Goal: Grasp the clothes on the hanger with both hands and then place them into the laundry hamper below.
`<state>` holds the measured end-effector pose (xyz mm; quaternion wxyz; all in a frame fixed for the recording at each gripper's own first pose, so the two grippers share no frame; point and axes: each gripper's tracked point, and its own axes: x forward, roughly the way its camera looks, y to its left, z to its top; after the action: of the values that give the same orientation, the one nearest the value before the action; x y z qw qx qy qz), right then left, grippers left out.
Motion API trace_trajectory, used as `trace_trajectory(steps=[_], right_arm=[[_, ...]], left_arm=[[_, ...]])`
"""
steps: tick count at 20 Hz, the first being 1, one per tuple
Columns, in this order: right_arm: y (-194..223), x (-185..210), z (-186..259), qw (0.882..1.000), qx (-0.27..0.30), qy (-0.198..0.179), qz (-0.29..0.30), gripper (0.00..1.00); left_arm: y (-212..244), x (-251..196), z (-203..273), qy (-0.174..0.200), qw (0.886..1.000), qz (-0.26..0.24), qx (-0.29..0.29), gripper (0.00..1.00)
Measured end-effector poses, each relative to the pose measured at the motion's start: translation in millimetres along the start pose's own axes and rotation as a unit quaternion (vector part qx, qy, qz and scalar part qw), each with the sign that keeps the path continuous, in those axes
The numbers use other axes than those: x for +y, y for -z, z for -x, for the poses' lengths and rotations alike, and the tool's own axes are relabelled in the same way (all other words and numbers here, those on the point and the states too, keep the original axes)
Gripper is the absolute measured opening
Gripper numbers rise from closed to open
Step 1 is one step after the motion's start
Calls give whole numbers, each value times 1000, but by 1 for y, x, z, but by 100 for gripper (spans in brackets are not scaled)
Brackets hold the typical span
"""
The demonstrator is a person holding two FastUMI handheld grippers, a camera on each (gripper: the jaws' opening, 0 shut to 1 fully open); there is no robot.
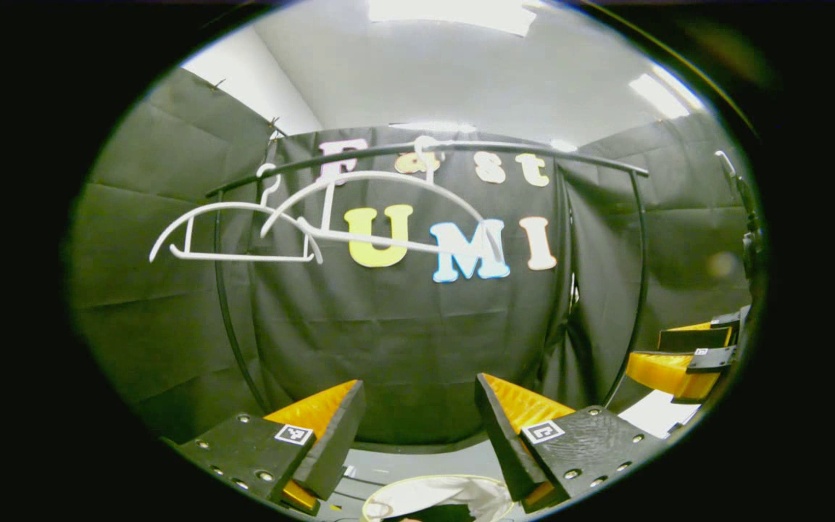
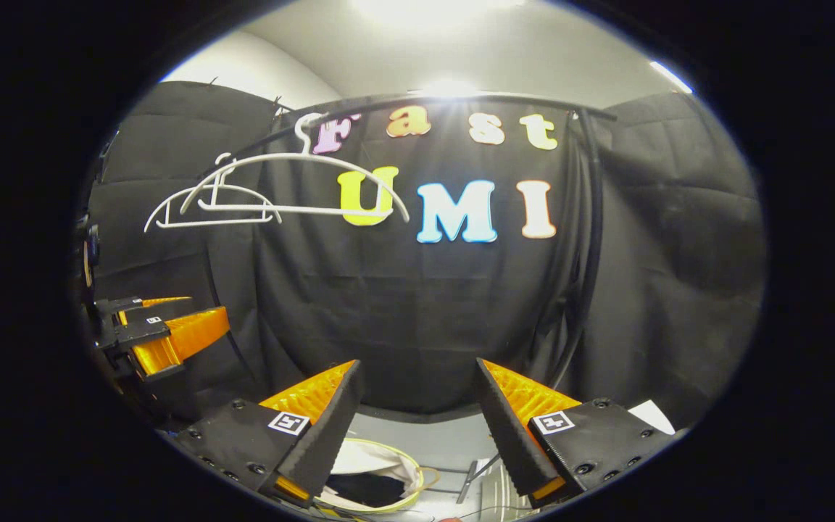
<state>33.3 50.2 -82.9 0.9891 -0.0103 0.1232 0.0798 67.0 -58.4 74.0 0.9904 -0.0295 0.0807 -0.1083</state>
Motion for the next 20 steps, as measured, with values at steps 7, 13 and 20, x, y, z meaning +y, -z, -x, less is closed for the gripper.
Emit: trace_trajectory(steps=[7, 13, 20], right_arm=[[-57, -46, 43, 998, -59, 22, -1, 97], [-85, -89, 75, 993, -100, 54, -13, 96], [-84, -125, 98, 988, -118, 95, -17, 97]], left_arm=[[-71, -4, 33, -5, 998, -23, -50, 89], [-100, -2, 50, -11, 997, -26, -68, 89], [-104, 21, 70, -40, 996, -36, -75, 88]])
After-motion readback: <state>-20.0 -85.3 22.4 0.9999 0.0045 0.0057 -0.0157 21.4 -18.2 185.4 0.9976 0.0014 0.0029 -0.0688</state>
